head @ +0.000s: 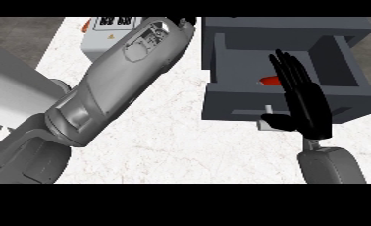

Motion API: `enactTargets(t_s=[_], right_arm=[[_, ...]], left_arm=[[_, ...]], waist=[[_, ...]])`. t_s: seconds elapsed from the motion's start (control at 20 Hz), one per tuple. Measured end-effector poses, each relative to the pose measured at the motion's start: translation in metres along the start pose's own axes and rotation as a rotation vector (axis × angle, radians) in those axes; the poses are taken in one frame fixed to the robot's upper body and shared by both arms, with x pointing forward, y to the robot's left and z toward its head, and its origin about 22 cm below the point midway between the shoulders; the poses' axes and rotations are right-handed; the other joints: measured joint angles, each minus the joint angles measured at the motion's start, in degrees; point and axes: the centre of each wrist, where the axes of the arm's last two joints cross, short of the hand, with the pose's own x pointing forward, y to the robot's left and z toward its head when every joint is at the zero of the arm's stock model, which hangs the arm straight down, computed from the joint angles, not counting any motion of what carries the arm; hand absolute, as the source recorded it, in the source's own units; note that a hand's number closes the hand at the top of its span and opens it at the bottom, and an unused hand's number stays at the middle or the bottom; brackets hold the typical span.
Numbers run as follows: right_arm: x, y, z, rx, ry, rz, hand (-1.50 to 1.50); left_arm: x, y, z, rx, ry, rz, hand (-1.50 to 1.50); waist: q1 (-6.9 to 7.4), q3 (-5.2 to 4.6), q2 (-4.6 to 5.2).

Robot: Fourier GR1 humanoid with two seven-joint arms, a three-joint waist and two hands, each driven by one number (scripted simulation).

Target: Pick up the can, place it into the drawer and close the drawer

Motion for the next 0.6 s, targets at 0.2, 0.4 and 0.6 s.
enactTargets(t_s=[0.2, 0.4, 0.6], right_arm=[[-0.008, 0.013, -0.015, -0.028, 0.005, 0.046, -1.50], [-0.019, 0.022, -0.031, -0.048, 0.017, 0.094, -1.50], [-0.026, 0.031, -0.045, -0.073, 0.015, 0.151, -1.50]], left_arm=[[0.001, 0.017, 0.000, 0.003, 0.005, 0.001, -1.50], [0.007, 0.039, -0.003, -0.001, 0.003, 0.000, -1.50], [0.007, 0.050, 0.000, -0.009, 0.014, -0.011, -1.50]], waist=[[0.29, -0.49, -0.45], [1.11, -0.83, -0.68], [1.49, -1.06, -0.81]])
